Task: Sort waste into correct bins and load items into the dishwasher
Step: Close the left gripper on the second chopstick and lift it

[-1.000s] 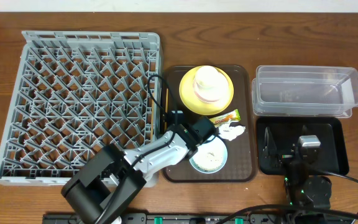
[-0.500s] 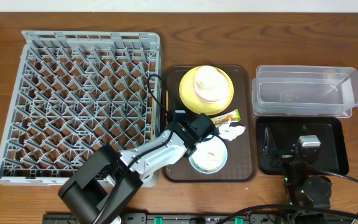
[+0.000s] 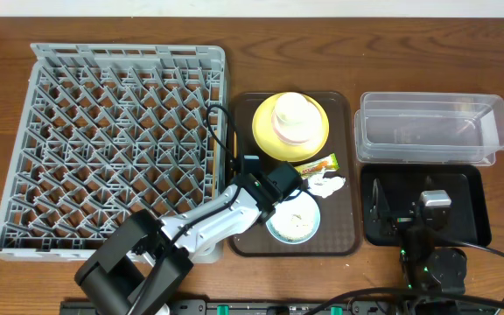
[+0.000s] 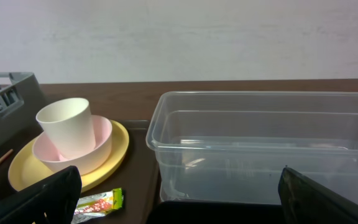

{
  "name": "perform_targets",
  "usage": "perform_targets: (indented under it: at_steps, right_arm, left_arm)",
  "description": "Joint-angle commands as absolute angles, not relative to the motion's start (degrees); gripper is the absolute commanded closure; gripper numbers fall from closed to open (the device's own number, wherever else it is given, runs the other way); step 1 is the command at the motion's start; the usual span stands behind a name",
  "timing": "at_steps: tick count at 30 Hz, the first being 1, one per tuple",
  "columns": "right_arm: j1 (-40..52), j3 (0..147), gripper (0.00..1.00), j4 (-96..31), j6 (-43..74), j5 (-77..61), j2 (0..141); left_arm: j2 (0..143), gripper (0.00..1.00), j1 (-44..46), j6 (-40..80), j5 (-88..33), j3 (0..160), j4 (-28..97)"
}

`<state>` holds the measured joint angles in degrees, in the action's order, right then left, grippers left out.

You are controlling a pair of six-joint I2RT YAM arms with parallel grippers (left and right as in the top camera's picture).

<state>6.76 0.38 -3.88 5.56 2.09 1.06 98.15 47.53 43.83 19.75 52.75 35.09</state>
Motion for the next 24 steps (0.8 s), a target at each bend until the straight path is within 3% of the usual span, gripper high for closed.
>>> perform_targets:
  at_steps: [1, 15, 21, 24]
  right_arm:
    - [7.14, 0.32, 0.01, -4.12, 5.06, 2.07, 0.93]
    - [7.14, 0.32, 0.01, -4.12, 5.06, 2.04, 0.93]
    - [7.14, 0.32, 0.01, -4.12, 5.06, 2.07, 0.93]
    - [7.14, 0.32, 0.01, -4.12, 5.06, 2.07, 0.93]
  left_arm:
    - [98.21, 0.92, 47.57, 43.79, 22.50, 51.57, 35.51]
    - [99.02, 0.90, 47.53, 45.56, 21.69, 49.67, 33.45]
    - [99.02, 0.83, 47.42, 45.76, 21.69, 48.05, 31.83]
    - [99.02, 0.74, 47.42, 45.74, 21.17, 48.05, 31.29]
